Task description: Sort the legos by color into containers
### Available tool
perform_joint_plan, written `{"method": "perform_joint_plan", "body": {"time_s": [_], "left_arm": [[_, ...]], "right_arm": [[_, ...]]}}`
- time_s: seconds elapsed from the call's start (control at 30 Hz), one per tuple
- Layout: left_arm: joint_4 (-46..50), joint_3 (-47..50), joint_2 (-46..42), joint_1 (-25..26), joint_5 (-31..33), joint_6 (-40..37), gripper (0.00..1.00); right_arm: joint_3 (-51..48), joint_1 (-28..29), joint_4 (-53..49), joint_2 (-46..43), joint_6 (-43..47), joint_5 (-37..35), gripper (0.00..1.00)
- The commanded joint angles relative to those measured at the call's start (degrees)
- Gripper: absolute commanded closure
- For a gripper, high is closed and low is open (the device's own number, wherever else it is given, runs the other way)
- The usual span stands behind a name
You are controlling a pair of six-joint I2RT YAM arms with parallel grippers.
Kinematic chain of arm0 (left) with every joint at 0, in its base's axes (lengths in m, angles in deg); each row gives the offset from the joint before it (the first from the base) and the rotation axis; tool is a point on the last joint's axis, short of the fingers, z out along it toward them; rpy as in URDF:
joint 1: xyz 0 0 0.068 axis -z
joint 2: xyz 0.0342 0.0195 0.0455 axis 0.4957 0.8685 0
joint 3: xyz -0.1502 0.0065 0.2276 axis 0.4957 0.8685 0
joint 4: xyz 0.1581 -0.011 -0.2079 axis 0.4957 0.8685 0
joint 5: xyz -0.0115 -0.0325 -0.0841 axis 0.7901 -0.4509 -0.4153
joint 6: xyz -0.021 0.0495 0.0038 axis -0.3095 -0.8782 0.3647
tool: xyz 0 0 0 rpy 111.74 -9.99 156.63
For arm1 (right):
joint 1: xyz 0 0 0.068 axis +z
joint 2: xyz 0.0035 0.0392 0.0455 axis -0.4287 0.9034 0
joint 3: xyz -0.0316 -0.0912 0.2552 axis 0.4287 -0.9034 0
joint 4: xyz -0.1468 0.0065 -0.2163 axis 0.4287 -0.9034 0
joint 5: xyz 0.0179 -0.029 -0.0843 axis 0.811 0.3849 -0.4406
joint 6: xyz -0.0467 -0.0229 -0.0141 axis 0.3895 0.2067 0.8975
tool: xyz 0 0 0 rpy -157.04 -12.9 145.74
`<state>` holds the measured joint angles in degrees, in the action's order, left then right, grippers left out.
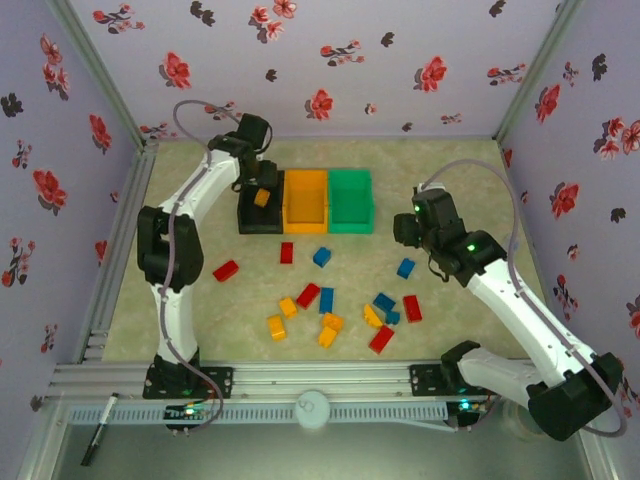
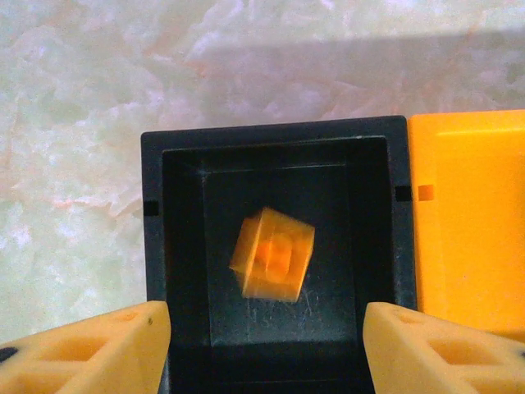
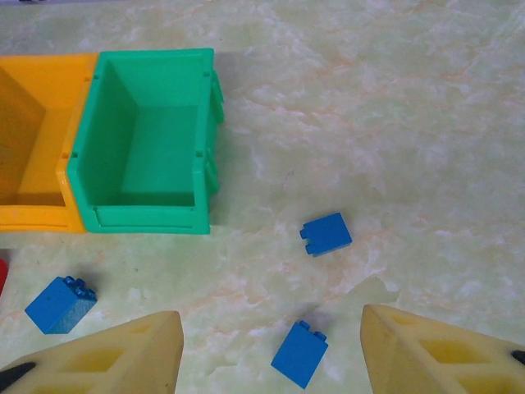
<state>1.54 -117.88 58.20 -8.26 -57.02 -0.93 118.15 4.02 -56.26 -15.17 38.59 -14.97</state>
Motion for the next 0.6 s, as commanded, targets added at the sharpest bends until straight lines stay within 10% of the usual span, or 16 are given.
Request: {"method": "perform_joint_plan", "body": {"time_s": [0.0,0.57], "left_arm": [[1.56,2.53,-4.7,0.06,-0.64,0.1,0.35],[-2.55,39.94,-33.43,3.36,3.26,9.98,0.33]], "right_arm": [[0.15,0.46,-1.18,-0.62,-1.12,-0.45,0.39],[1.98,2.2,2.43,6.64,-1.43,2.78,0.38]]}}
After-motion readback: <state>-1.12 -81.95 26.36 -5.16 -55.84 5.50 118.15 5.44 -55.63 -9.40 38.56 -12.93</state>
